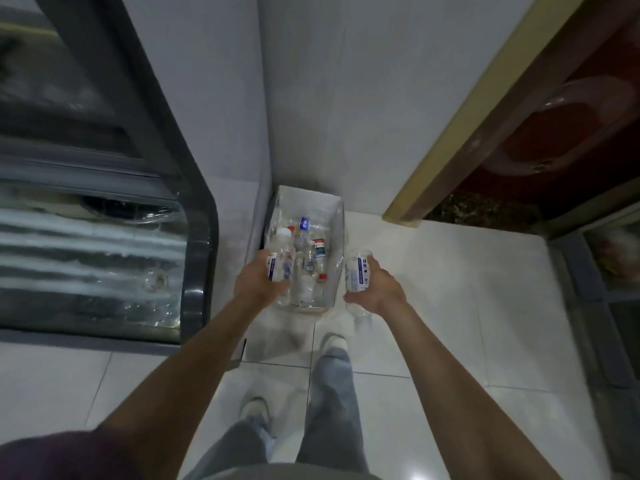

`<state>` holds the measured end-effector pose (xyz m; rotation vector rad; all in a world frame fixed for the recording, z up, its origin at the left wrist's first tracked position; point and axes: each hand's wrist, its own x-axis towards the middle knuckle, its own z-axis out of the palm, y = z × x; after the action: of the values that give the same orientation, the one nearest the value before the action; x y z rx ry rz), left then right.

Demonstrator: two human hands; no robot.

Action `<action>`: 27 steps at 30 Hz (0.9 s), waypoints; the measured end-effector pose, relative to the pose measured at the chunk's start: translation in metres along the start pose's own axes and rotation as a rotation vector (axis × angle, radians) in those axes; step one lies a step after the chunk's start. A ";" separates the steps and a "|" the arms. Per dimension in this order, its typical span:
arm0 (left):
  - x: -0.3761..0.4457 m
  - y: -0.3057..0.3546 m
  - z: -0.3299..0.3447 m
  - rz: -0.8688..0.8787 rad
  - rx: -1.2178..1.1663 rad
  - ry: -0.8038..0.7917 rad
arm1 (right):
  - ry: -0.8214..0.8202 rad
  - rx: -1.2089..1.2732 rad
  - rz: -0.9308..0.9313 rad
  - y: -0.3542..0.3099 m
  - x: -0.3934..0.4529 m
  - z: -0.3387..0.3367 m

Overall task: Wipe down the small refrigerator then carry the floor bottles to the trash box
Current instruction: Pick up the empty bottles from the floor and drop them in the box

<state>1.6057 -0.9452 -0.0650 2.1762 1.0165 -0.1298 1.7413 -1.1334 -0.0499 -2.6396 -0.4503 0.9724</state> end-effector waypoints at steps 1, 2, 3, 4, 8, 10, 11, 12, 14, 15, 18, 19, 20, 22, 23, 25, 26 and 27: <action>0.010 0.006 0.004 -0.026 -0.006 0.016 | -0.014 0.000 -0.007 0.001 0.016 -0.005; 0.021 0.012 0.008 -0.050 -0.024 0.027 | -0.029 0.001 -0.015 0.002 0.032 -0.010; 0.031 0.017 0.013 -0.070 -0.045 0.037 | -0.047 0.004 -0.020 0.002 0.048 -0.015; 0.042 0.022 0.018 -0.095 -0.056 0.047 | -0.066 0.004 -0.028 0.001 0.063 -0.018; 0.085 0.039 0.035 -0.194 -0.089 0.086 | -0.141 -0.042 -0.056 -0.003 0.123 -0.027; 0.106 0.044 0.045 -0.205 -0.087 0.086 | -0.162 -0.079 -0.062 -0.003 0.149 -0.030; 0.115 0.045 0.049 -0.208 -0.078 0.086 | -0.170 -0.090 -0.067 -0.004 0.161 -0.031; 0.125 0.045 0.053 -0.215 -0.070 0.085 | -0.180 -0.097 -0.068 -0.004 0.172 -0.031; 0.145 0.043 0.059 -0.229 -0.053 0.074 | -0.191 -0.103 -0.070 -0.006 0.195 -0.029; 0.155 0.041 0.063 -0.235 -0.034 0.062 | -0.195 -0.100 -0.069 -0.007 0.205 -0.027; 0.182 0.034 0.074 -0.259 0.037 0.018 | -0.212 -0.079 -0.047 -0.006 0.234 -0.014; 0.191 0.030 0.079 -0.279 0.052 -0.014 | -0.220 -0.074 -0.035 -0.005 0.242 -0.008; 0.200 0.027 0.084 -0.307 0.065 -0.054 | -0.226 -0.074 -0.020 -0.003 0.250 -0.002; 0.217 0.018 0.092 -0.356 0.072 -0.121 | -0.238 -0.077 0.000 -0.001 0.265 0.011; 0.226 0.013 0.097 -0.366 0.064 -0.139 | -0.241 -0.067 0.011 -0.001 0.273 0.018; 0.240 0.001 0.107 -0.355 0.028 -0.148 | -0.244 -0.044 0.034 -0.002 0.290 0.033; 0.245 -0.006 0.112 -0.339 0.011 -0.149 | -0.247 -0.034 0.040 -0.003 0.297 0.041; 0.251 -0.015 0.119 -0.324 -0.007 -0.150 | -0.247 -0.022 0.040 -0.004 0.304 0.050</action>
<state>1.7912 -0.8580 -0.2538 1.9474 1.2710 -0.4325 1.9273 -1.0045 -0.2595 -2.5666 -0.4663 1.3212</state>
